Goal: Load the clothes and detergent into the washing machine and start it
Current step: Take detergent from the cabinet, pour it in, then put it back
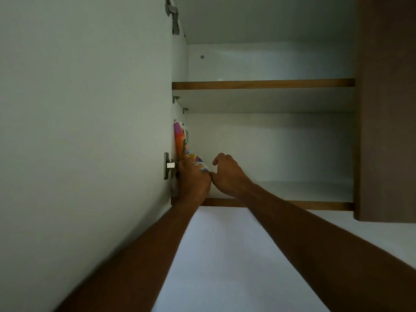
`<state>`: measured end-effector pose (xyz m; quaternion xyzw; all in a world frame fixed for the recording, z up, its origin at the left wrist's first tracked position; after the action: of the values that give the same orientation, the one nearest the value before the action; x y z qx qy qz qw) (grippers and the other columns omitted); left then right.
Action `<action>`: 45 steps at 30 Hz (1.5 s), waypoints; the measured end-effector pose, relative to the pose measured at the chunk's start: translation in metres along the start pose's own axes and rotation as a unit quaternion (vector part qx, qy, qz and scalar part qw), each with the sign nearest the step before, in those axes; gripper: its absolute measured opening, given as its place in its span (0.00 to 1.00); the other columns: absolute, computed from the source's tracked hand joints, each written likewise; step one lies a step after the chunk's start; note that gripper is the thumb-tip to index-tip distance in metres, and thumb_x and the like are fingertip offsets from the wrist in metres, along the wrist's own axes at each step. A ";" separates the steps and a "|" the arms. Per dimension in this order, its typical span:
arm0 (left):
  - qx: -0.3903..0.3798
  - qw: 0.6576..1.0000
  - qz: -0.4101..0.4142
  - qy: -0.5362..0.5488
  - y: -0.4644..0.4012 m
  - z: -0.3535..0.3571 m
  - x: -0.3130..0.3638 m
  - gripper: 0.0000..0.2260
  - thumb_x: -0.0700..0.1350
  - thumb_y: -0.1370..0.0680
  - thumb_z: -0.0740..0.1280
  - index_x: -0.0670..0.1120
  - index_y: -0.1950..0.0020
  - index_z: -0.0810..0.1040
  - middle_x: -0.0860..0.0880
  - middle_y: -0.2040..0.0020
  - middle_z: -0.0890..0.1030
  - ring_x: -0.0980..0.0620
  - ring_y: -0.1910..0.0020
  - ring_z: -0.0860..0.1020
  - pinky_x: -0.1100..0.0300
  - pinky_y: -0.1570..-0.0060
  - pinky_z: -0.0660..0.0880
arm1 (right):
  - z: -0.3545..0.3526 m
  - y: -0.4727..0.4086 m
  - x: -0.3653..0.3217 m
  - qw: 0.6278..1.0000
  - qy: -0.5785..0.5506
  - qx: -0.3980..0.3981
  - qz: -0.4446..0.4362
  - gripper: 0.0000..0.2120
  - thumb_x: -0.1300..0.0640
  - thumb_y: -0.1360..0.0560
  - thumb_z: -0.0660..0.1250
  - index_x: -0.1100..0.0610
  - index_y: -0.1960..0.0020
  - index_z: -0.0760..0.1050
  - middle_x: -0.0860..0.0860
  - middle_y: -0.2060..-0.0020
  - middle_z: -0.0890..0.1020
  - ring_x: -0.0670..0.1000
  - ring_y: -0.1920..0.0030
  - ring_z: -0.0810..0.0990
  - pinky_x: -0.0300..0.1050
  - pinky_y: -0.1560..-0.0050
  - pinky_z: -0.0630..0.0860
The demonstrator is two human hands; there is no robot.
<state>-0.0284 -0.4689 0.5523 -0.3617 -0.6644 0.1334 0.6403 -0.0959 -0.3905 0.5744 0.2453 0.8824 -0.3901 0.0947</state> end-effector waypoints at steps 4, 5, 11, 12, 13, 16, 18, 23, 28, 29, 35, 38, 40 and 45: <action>0.083 0.996 -0.018 0.036 -0.011 0.026 -0.006 0.34 0.36 0.24 0.68 0.44 0.21 0.56 0.43 0.26 0.60 0.42 0.27 0.64 0.46 0.30 0.70 | 0.028 -0.030 0.023 0.997 0.003 -0.052 0.059 0.24 0.60 0.22 0.67 0.63 0.30 0.62 0.62 0.33 0.69 0.60 0.36 0.73 0.49 0.39 0.72; 0.095 0.994 -0.028 0.053 -0.012 0.031 -0.006 0.36 0.35 0.24 0.69 0.45 0.21 0.54 0.43 0.25 0.59 0.43 0.26 0.64 0.46 0.30 0.70 | 0.032 -0.034 0.029 0.995 0.006 -0.054 0.078 0.24 0.62 0.21 0.65 0.63 0.29 0.60 0.63 0.32 0.69 0.60 0.36 0.73 0.49 0.38 0.72; 0.146 0.980 -0.054 0.125 -0.017 0.042 -0.006 0.38 0.39 0.26 0.72 0.47 0.21 0.55 0.44 0.27 0.59 0.45 0.29 0.66 0.47 0.33 0.73 | 0.045 -0.042 0.043 0.996 -0.006 -0.074 0.059 0.35 0.56 0.27 0.74 0.60 0.27 0.59 0.60 0.36 0.74 0.57 0.40 0.77 0.43 0.50 0.74; 0.147 0.980 -0.056 0.122 -0.019 0.044 -0.006 0.37 0.40 0.26 0.72 0.46 0.22 0.56 0.43 0.28 0.60 0.44 0.31 0.67 0.47 0.34 0.73 | 0.044 -0.041 0.043 0.996 0.007 -0.082 0.038 0.37 0.53 0.28 0.76 0.60 0.27 0.60 0.59 0.35 0.74 0.56 0.40 0.77 0.41 0.51 0.72; 0.138 0.982 -0.061 0.114 -0.023 0.046 -0.005 0.36 0.42 0.26 0.71 0.45 0.23 0.58 0.42 0.29 0.62 0.43 0.33 0.69 0.47 0.34 0.73 | 0.043 -0.041 0.042 0.996 0.022 -0.087 0.012 0.37 0.51 0.28 0.75 0.59 0.26 0.60 0.58 0.34 0.72 0.56 0.40 0.77 0.41 0.51 0.71; 0.076 0.992 -0.087 0.047 -0.037 0.050 -0.007 0.27 0.48 0.26 0.70 0.42 0.30 0.69 0.41 0.34 0.70 0.41 0.35 0.71 0.45 0.35 0.72 | 0.041 -0.037 0.035 0.994 0.015 -0.108 -0.031 0.30 0.52 0.23 0.70 0.58 0.26 0.63 0.57 0.33 0.70 0.58 0.37 0.75 0.47 0.40 0.74; 0.062 0.993 -0.086 -0.048 -0.041 0.052 -0.006 0.23 0.54 0.27 0.70 0.45 0.35 0.72 0.43 0.34 0.70 0.41 0.33 0.67 0.47 0.32 0.66 | 0.041 -0.037 0.032 0.993 -0.026 -0.113 -0.036 0.27 0.54 0.22 0.69 0.58 0.26 0.64 0.59 0.33 0.72 0.57 0.36 0.75 0.52 0.35 0.73; 0.045 0.981 -0.170 0.084 -0.052 0.063 -0.020 0.35 0.48 0.30 0.74 0.49 0.31 0.57 0.43 0.30 0.64 0.39 0.32 0.68 0.41 0.37 0.73 | 0.041 -0.038 0.042 0.989 -0.062 -0.130 0.011 0.29 0.58 0.21 0.67 0.60 0.24 0.60 0.58 0.32 0.73 0.57 0.33 0.73 0.44 0.39 0.71; 0.039 0.967 -0.177 0.181 -0.059 0.058 -0.034 0.34 0.41 0.29 0.74 0.47 0.29 0.60 0.44 0.37 0.73 0.43 0.41 0.77 0.44 0.44 0.80 | 0.044 -0.042 0.053 0.986 -0.091 -0.118 0.077 0.38 0.56 0.26 0.72 0.59 0.23 0.55 0.59 0.33 0.74 0.58 0.37 0.76 0.44 0.45 0.72; 0.037 0.971 -0.162 0.169 -0.059 0.057 -0.032 0.33 0.42 0.30 0.75 0.47 0.30 0.63 0.45 0.38 0.75 0.44 0.41 0.78 0.46 0.45 0.80 | 0.044 -0.041 0.051 0.987 -0.090 -0.112 0.076 0.37 0.56 0.26 0.72 0.59 0.24 0.56 0.59 0.34 0.75 0.58 0.38 0.76 0.44 0.47 0.72; -0.006 0.999 -0.012 0.041 -0.041 0.051 -0.005 0.21 0.56 0.26 0.71 0.50 0.36 0.74 0.54 0.50 0.77 0.55 0.55 0.76 0.65 0.65 0.66 | 0.042 -0.041 0.054 0.988 -0.089 -0.056 0.112 0.32 0.50 0.24 0.70 0.61 0.28 0.60 0.56 0.38 0.75 0.52 0.49 0.77 0.39 0.62 0.70; 0.000 1.000 -0.011 0.011 -0.042 0.048 -0.001 0.16 0.57 0.23 0.66 0.48 0.42 0.79 0.52 0.53 0.79 0.54 0.60 0.76 0.64 0.68 0.64 | 0.033 -0.039 0.062 0.977 -0.140 -0.011 0.158 0.32 0.50 0.28 0.75 0.61 0.33 0.64 0.55 0.44 0.77 0.54 0.48 0.79 0.40 0.62 0.72; -0.002 1.000 -0.015 0.001 -0.045 0.047 0.000 0.15 0.56 0.22 0.64 0.46 0.48 0.82 0.50 0.57 0.81 0.54 0.64 0.77 0.63 0.67 0.68 | 0.031 -0.039 0.065 0.971 -0.164 0.016 0.171 0.33 0.49 0.31 0.78 0.61 0.35 0.68 0.53 0.44 0.78 0.55 0.45 0.80 0.39 0.63 0.72; 0.024 0.994 -0.057 0.086 -0.048 0.049 -0.008 0.10 0.53 0.26 0.70 0.48 0.62 0.81 0.50 0.64 0.83 0.49 0.64 0.83 0.48 0.60 0.83 | 0.026 -0.038 0.073 0.951 -0.214 0.073 0.210 0.32 0.47 0.35 0.81 0.57 0.37 0.74 0.54 0.45 0.82 0.55 0.46 0.81 0.45 0.53 0.78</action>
<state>-0.0901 -0.4940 0.5698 -0.3180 -0.6232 0.0811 0.7099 -0.1789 -0.4050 0.5554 0.3424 0.7386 -0.4684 0.3432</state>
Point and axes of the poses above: each hand's wrist, its own y-axis away from the middle knuckle, its own z-axis out of the palm, x = y × z, the point moved 2 cm from there along -y, towards the middle knuckle
